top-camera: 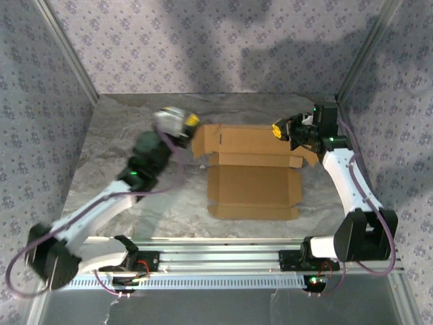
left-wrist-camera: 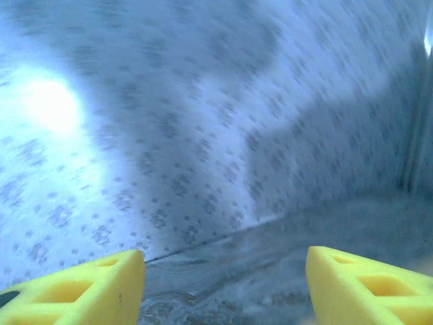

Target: Fold the paper box

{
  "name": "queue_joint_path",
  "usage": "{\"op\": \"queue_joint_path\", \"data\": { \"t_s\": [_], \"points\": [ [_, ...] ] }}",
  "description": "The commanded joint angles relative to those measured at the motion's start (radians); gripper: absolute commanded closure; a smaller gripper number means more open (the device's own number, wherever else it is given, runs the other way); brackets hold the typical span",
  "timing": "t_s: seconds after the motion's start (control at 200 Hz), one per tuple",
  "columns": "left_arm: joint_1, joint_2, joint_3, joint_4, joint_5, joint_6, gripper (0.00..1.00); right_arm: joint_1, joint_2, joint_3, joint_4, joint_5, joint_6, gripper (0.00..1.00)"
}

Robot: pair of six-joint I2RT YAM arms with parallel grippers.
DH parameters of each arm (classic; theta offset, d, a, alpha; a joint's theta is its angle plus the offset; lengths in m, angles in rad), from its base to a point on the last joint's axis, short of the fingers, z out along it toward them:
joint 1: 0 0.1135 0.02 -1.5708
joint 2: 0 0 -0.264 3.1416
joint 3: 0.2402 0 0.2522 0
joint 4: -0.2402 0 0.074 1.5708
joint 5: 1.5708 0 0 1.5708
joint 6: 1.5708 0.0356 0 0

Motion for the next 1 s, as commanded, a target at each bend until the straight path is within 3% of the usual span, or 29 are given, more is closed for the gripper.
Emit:
{"op": "queue_joint_path", "data": {
  "t_s": [0.0, 0.1, 0.21, 0.31, 0.44, 0.585, 0.755, 0.994],
  "points": [
    [0.156, 0.011, -0.023, -0.282, 0.353, -0.386, 0.37, 0.012, 0.056, 0.079, -0.073, -0.058, -0.161, 1.0],
    [0.212, 0.103, 0.045, -0.367, 0.445, -0.318, 0.46, 0.039, 0.108, 0.133, -0.103, -0.042, -0.212, 1.0],
    [0.219, 0.184, 0.034, -0.331, 0.425, -0.19, 0.61, 0.058, 0.17, 0.208, -0.126, -0.02, -0.258, 1.0],
    [0.255, 0.255, 0.009, -0.25, 0.401, -0.195, 0.65, 0.068, 0.258, 0.31, -0.171, -0.015, -0.32, 1.0],
    [0.27, 0.317, 0.018, -0.176, 0.417, -0.237, 0.66, 0.082, 0.374, 0.445, -0.256, -0.017, -0.409, 1.0],
    [0.269, 0.245, -0.059, -0.082, 0.397, -0.168, 0.65, 0.086, 0.491, 0.572, -0.381, -0.036, -0.51, 1.0],
    [0.229, 0.21, -0.065, -0.162, 0.412, -0.032, 0.62, 0.084, 0.554, 0.642, -0.428, -0.03, -0.559, 1.0],
    [0.114, 0.323, 0.064, -0.324, 0.389, 0.13, 0.53, 0.089, 0.588, 0.68, -0.46, -0.029, -0.572, 1.0]
  ]
}}
